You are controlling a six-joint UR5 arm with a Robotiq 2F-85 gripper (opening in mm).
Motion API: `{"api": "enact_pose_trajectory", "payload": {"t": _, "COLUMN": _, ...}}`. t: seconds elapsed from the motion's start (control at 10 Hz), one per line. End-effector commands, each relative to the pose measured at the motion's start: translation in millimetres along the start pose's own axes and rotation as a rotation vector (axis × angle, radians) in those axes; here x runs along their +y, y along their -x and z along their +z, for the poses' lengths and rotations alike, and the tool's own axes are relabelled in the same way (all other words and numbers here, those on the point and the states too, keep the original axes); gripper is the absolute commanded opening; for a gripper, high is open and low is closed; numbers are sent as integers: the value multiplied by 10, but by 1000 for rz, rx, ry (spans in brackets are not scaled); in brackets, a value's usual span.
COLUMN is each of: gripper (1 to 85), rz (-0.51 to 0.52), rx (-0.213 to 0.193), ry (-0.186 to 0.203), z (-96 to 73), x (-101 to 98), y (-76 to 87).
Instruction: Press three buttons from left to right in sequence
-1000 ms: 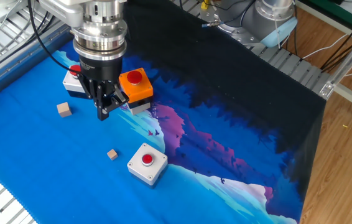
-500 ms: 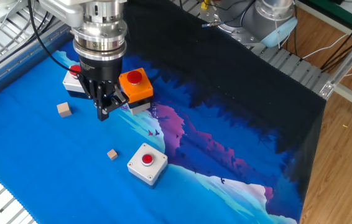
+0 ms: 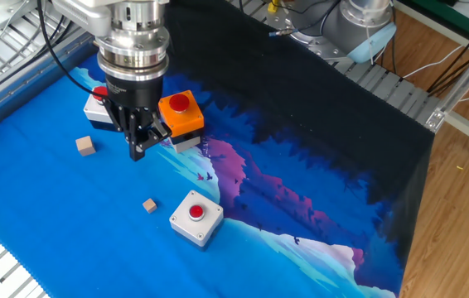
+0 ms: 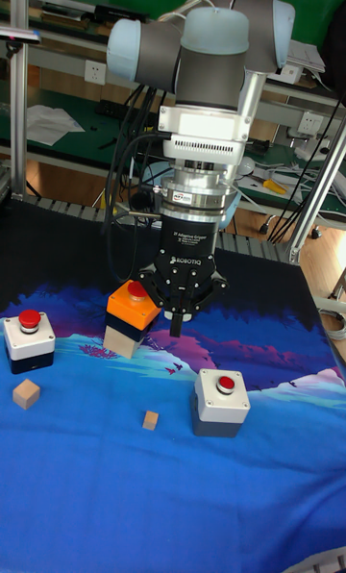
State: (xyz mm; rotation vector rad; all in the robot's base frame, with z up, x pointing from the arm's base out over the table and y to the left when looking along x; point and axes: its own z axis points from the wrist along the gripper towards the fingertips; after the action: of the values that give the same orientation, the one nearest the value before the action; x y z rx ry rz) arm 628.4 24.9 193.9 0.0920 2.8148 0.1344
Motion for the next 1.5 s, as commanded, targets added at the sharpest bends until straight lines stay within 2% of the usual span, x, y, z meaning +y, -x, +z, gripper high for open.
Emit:
{"api": "enact_pose_trajectory", "payload": {"t": 0.0, "gripper": 10, "rz": 9, "rx": 0, "ry": 8, "z": -11, "x": 9, "y": 5}}
{"api": "enact_pose_trajectory", "payload": {"t": 0.4, "gripper": 10, "rz": -2, "rx": 10, "ry": -3, "z": -12, "x": -19, "y": -22}}
{"api": "enact_pose_trajectory", "payload": {"t": 0.5, "gripper": 10, "rz": -35, "rx": 38, "ry": -42, "z": -17, "x": -125, "y": -92}}
{"api": "enact_pose_trajectory", "payload": {"t": 0.6, "gripper": 10, "rz": -79, "rx": 87, "ry": -74, "z": -28, "x": -217, "y": -216}}
{"api": "enact_pose_trajectory", "payload": {"t": 0.8, "gripper": 10, "rz": -136, "rx": 125, "ry": -85, "z": -36, "x": -286, "y": -312}}
{"api": "enact_pose_trajectory", "payload": {"t": 0.9, "gripper": 10, "rz": -180, "rx": 148, "ry": -114, "z": -37, "x": -372, "y": -359}}
{"api": "enact_pose_trajectory", "payload": {"t": 1.0, "gripper": 10, "rz": -215, "rx": 212, "ry": -142, "z": -49, "x": -463, "y": -515}}
{"api": "enact_pose_trajectory", "payload": {"t": 1.1, "gripper": 10, "rz": -197, "rx": 234, "ry": -122, "z": -52, "x": -416, "y": -581}}
{"api": "enact_pose_trajectory", "payload": {"t": 1.2, "gripper": 10, "rz": -181, "rx": 237, "ry": -97, "z": -37, "x": -373, "y": -609}}
{"api": "enact_pose_trajectory", "payload": {"t": 1.3, "gripper": 10, "rz": -171, "rx": 218, "ry": -74, "z": -21, "x": -307, "y": -567}}
{"api": "enact_pose_trajectory", "payload": {"t": 1.4, "gripper": 10, "rz": -170, "rx": 187, "ry": -70, "z": -4, "x": -290, "y": -490}}
